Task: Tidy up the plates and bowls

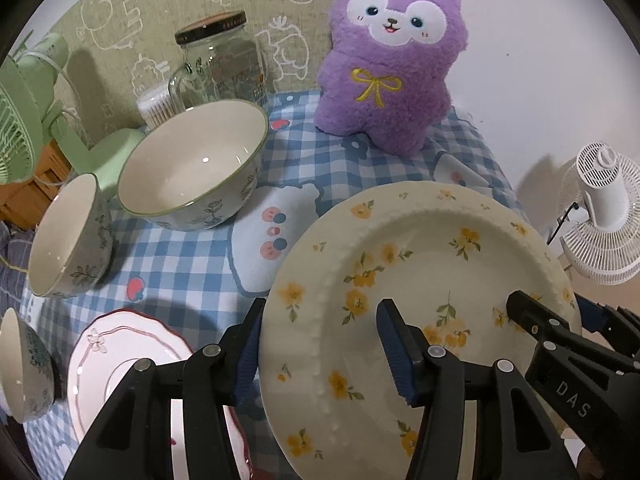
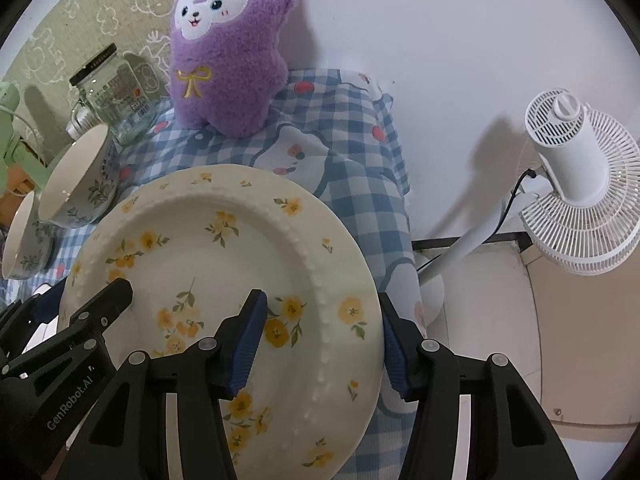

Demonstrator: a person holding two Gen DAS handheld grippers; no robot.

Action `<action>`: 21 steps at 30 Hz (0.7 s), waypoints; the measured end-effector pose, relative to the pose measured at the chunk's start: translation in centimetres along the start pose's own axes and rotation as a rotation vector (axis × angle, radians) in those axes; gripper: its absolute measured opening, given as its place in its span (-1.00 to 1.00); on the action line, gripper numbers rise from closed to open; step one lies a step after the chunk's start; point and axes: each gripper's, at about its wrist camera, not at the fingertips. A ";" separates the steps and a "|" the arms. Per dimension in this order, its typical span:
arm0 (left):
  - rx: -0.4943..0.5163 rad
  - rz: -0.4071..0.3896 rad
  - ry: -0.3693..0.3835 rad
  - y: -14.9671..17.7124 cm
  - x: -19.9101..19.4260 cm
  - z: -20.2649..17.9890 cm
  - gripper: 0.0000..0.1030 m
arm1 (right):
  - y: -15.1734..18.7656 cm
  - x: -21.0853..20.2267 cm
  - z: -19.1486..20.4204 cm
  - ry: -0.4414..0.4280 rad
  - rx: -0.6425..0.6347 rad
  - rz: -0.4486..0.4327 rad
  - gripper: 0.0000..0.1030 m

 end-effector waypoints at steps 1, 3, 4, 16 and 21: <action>0.001 -0.001 0.000 0.0 -0.2 0.1 0.09 | 0.0 -0.3 0.1 0.000 0.000 -0.003 0.10; 0.002 -0.003 0.002 0.0 -0.6 0.2 0.08 | 0.1 -0.7 0.1 0.000 0.003 -0.006 0.08; 0.004 -0.004 0.001 -0.1 -0.8 0.3 0.08 | 0.1 -0.9 0.2 -0.002 0.005 -0.007 0.08; 0.000 -0.036 -0.009 0.3 -4.6 0.7 0.09 | 0.3 -4.6 0.8 -0.014 -0.009 -0.042 0.06; -0.014 -0.054 -0.017 0.7 -6.7 1.0 0.08 | 0.7 -6.6 1.1 -0.027 -0.016 -0.054 0.06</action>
Point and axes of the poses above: each gripper's, at about its wrist camera, not at the fingertips, and x roughly the way its jaws point, z to its left, y to its underside, and after that the axes turned 13 degrees about -z, right-handed
